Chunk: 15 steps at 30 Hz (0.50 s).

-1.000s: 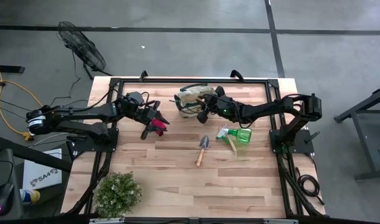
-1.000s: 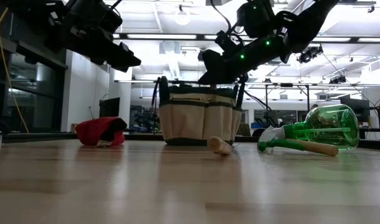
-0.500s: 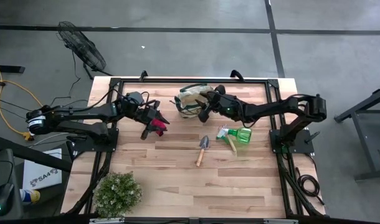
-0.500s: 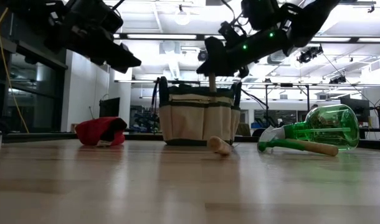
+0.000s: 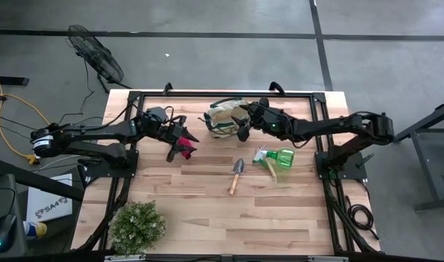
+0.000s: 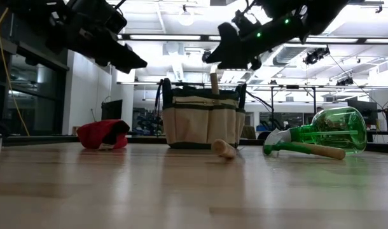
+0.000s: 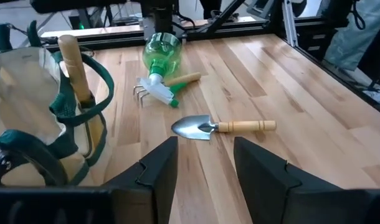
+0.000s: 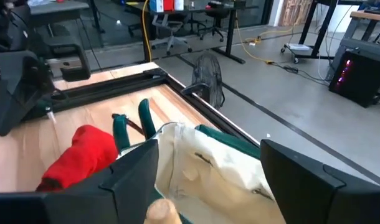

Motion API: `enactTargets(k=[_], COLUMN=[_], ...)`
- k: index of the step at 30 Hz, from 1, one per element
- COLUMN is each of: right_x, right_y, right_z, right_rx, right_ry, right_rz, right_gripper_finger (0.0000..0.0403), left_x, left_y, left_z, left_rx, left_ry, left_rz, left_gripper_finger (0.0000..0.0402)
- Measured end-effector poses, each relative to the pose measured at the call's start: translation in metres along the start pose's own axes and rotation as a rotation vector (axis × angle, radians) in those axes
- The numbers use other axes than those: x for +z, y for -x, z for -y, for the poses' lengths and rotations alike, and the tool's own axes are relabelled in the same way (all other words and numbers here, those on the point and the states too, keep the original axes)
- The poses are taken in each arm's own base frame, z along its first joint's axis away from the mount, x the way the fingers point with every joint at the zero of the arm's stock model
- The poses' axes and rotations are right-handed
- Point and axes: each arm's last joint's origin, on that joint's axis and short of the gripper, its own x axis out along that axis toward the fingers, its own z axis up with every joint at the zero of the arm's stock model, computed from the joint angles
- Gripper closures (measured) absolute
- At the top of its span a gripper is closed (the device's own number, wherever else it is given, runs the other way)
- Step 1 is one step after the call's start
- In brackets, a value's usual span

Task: Pick & Place Garden tools in Gardening bag
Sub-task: Put the brown trowel into the gardening bag

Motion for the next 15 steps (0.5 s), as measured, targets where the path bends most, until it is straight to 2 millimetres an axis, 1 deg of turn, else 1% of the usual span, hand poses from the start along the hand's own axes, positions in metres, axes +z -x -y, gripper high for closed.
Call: enactTargets(k=[2, 4, 7, 10, 12, 15], right_x=[0.003, 0.006, 0.009, 0.009, 0.006, -0.002], right_y=[0.009, 0.019, 0.035, 0.049, 0.054, 0.055], right_z=[-0.001, -0.004, -0.012, -0.023, -0.031, -0.043], right_rx=[0.015, 0.071, 0.211, 0.347, 0.411, 0.483], right_ry=[0.019, 0.052, 0.138, 0.245, 0.298, 0.339], right_rz=[-0.028, -0.059, -0.100, -0.121, -0.130, -0.158], right_gripper_finger=[0.0133, 0.0136, 0.0139, 0.0142, 0.0145, 0.0149], left_x=[0.000, -0.001, -0.001, -0.002, -0.001, -0.002], left_y=[-0.003, -0.007, -0.011, -0.013, -0.013, -0.012], left_z=[0.003, 0.008, 0.014, 0.016, 0.015, 0.014], left_rx=[-0.018, -0.039, -0.052, -0.032, -0.017, 0.004], left_ry=[-0.017, -0.046, -0.090, -0.095, -0.097, -0.095], left_rz=[-0.005, -0.017, -0.016, -0.040, -0.038, -0.044], left_gripper_finger=[0.0249, 0.0249, 0.0249, 0.0249, 0.0249, 0.0249])
